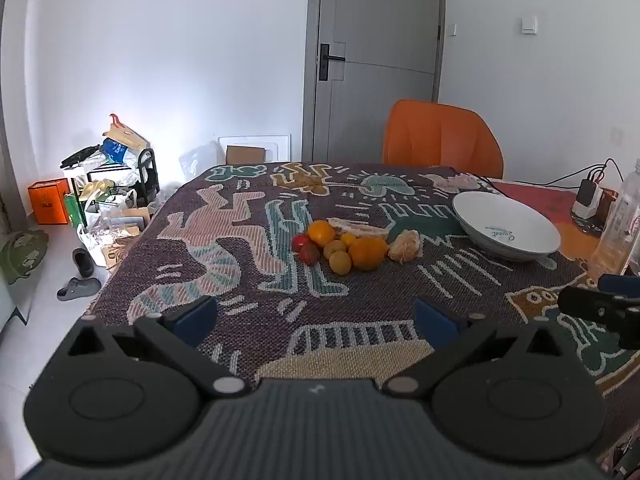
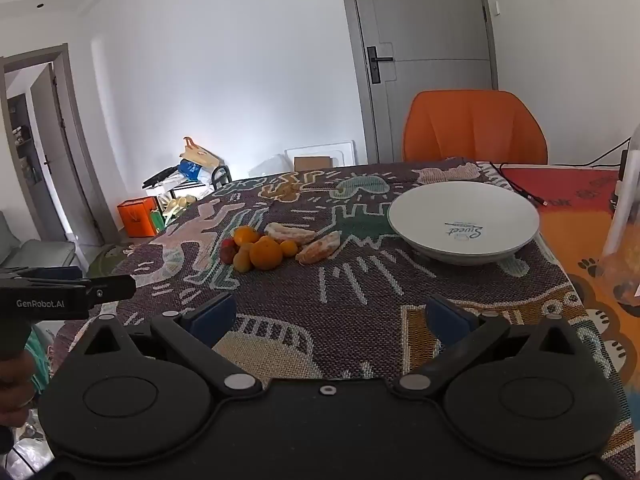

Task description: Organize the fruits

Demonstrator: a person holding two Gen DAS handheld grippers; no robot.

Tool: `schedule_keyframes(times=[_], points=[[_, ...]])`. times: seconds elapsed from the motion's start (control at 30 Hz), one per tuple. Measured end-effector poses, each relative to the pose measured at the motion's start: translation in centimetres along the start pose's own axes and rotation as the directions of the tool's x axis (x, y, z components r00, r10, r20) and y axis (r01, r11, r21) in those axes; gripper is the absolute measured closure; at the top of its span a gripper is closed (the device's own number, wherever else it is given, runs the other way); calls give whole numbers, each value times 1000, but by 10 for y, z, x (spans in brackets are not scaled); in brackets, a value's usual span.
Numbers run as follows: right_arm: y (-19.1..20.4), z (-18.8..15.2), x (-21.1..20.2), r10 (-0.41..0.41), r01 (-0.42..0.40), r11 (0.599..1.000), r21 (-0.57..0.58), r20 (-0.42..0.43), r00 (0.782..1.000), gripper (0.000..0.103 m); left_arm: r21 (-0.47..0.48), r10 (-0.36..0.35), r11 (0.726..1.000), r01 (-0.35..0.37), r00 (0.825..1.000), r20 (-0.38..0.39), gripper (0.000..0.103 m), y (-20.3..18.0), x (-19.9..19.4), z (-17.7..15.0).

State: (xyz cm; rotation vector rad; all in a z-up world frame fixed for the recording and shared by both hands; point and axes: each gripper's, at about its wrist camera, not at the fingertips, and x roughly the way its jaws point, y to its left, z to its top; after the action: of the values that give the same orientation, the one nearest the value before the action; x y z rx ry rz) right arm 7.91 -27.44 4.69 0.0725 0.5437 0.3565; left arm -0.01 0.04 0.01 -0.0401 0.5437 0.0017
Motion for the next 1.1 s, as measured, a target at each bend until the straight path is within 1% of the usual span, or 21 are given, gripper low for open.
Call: schedule_keyframes(times=[0.03,0.17,0.37,1.1], points=[[0,0,0,-4,4,1000,-7,-13,1000,0,0,-2,1000,2,1000,-1,0,0,0,0],[-1,1,2,2,-3,1000,-7,-17,1000,0,5,-11,1000,11,1000,0,0,4,-2,-4],[1,1,2,5,-5,1000,-6,-21,1000,0,14,9,1000,-8,1000,-15,0,0,1,-3],[2,-2,2,7,-8,1000,-13,-10,1000,0,15,9,1000,-9,1000,-9,0,0,3,-5]])
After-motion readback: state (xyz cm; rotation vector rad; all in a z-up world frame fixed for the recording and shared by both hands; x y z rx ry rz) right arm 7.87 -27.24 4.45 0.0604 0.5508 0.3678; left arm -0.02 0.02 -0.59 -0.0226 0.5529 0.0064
